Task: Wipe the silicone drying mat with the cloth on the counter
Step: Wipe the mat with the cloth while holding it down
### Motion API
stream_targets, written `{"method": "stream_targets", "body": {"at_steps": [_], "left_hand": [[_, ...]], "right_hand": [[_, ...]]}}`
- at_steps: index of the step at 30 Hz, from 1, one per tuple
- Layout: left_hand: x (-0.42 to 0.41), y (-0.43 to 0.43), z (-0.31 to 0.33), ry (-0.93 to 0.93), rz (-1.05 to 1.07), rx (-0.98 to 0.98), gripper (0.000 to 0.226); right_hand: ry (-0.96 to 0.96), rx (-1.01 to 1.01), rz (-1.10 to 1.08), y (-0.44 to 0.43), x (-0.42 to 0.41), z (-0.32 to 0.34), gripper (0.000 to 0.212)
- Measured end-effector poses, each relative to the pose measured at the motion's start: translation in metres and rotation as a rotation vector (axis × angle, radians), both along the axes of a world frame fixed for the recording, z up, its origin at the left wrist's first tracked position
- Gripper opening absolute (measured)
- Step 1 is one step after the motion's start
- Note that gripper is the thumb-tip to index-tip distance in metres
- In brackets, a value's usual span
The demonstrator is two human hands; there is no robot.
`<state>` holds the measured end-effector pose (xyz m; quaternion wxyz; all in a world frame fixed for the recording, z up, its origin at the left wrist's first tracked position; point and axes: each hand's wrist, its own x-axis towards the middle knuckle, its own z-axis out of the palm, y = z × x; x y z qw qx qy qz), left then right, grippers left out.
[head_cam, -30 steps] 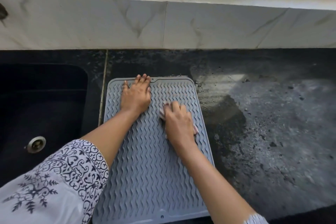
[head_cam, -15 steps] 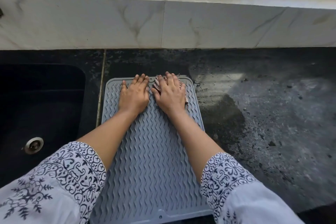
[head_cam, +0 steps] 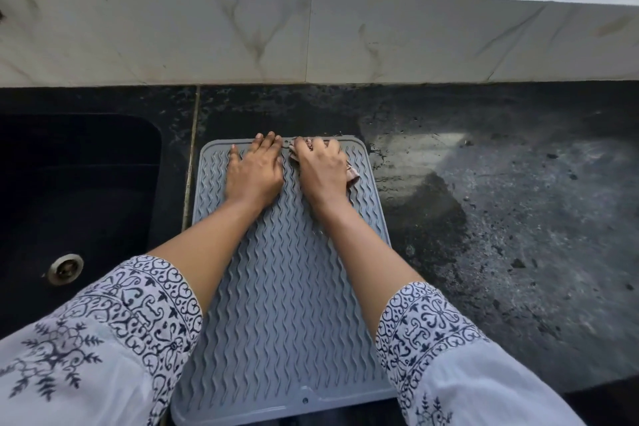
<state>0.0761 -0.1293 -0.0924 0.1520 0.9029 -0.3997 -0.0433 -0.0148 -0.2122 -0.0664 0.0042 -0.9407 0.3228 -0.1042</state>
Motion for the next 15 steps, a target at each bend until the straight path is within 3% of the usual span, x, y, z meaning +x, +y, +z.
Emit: {"method": "stream_targets", "body": {"at_steps": [6, 10, 12, 15], "left_hand": [[-0.001, 0.000, 0.002, 0.007, 0.010, 0.017, 0.052], [-0.001, 0.001, 0.003, 0.015, 0.009, 0.016, 0.051], [0.000, 0.000, 0.003, 0.019, 0.002, 0.016, 0.051], [0.000, 0.000, 0.003, 0.017, 0.000, 0.018, 0.051]], "right_hand": [[0.031, 0.109, 0.181, 0.037, -0.070, 0.022, 0.027], [0.165, 0.266, 0.250, 0.077, -0.124, 0.038, 0.035], [0.130, 0.363, 0.194, 0.066, -0.122, 0.048, 0.042], [-0.016, 0.452, 0.034, 0.035, -0.079, 0.052, 0.033]]}}
